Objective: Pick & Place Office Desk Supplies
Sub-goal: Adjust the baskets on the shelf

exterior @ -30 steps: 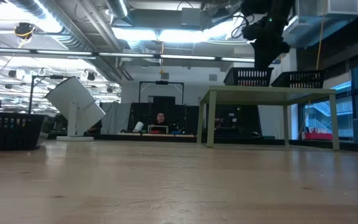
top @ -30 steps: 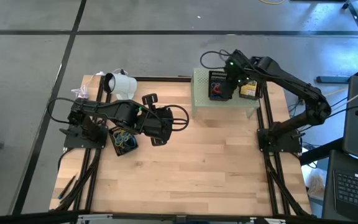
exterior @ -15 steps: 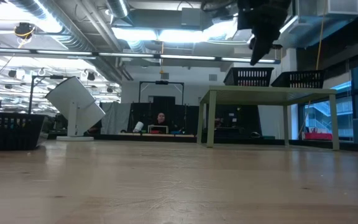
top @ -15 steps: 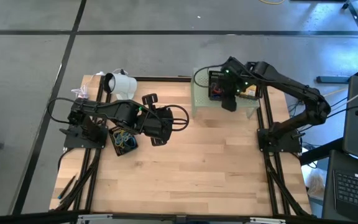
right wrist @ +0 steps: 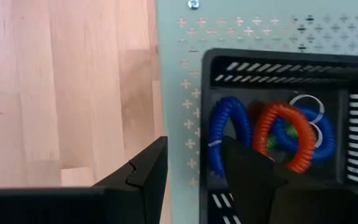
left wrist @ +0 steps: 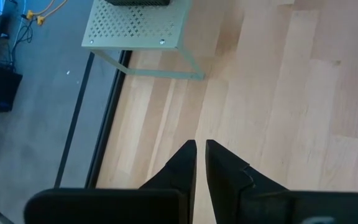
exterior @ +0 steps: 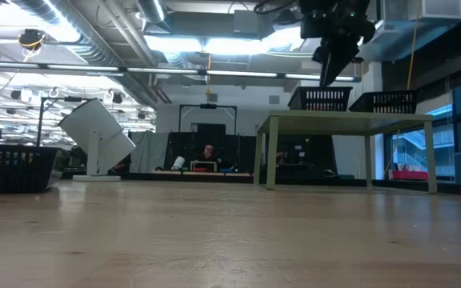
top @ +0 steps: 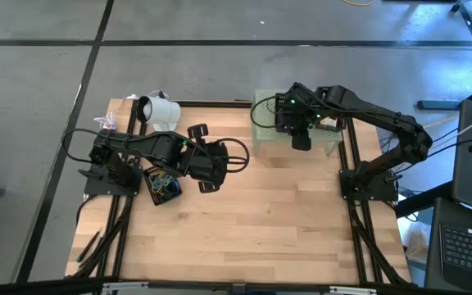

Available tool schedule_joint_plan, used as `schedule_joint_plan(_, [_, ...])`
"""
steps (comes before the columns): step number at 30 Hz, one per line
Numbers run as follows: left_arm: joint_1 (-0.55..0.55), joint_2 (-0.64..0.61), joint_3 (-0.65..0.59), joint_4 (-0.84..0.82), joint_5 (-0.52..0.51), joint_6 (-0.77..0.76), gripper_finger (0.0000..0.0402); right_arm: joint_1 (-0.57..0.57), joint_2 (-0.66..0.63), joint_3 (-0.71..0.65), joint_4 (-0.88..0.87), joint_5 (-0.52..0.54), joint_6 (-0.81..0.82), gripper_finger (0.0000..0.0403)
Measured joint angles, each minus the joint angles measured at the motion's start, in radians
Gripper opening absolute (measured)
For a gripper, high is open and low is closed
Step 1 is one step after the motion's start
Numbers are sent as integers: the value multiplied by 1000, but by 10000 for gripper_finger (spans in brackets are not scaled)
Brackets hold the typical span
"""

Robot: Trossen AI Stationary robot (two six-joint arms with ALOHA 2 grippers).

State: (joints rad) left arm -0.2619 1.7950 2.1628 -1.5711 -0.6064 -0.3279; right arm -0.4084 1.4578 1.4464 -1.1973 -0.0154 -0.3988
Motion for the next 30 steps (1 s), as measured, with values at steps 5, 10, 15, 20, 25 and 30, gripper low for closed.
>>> schedule_joint_plan(5, [0,0,0,0,3,0,27,1,41,0,0,3,11,145])
schedule_joint_plan(10, [0,0,0,0,3,0,28,1,59,0,0,91,18,94])
schedule_joint_plan(15, [0,0,0,0,7,0,27,-2,56,0,-6,124,21,15])
schedule_joint_plan(20, [0,0,0,0,8,-1,26,-3,55,0,-49,125,31,26])
schedule_joint_plan(25, [0,0,0,0,23,-1,28,-3,53,1,-94,133,33,11])
schedule_joint_plan(30, [0,0,0,0,24,-2,25,-3,52,1,-129,137,51,24])
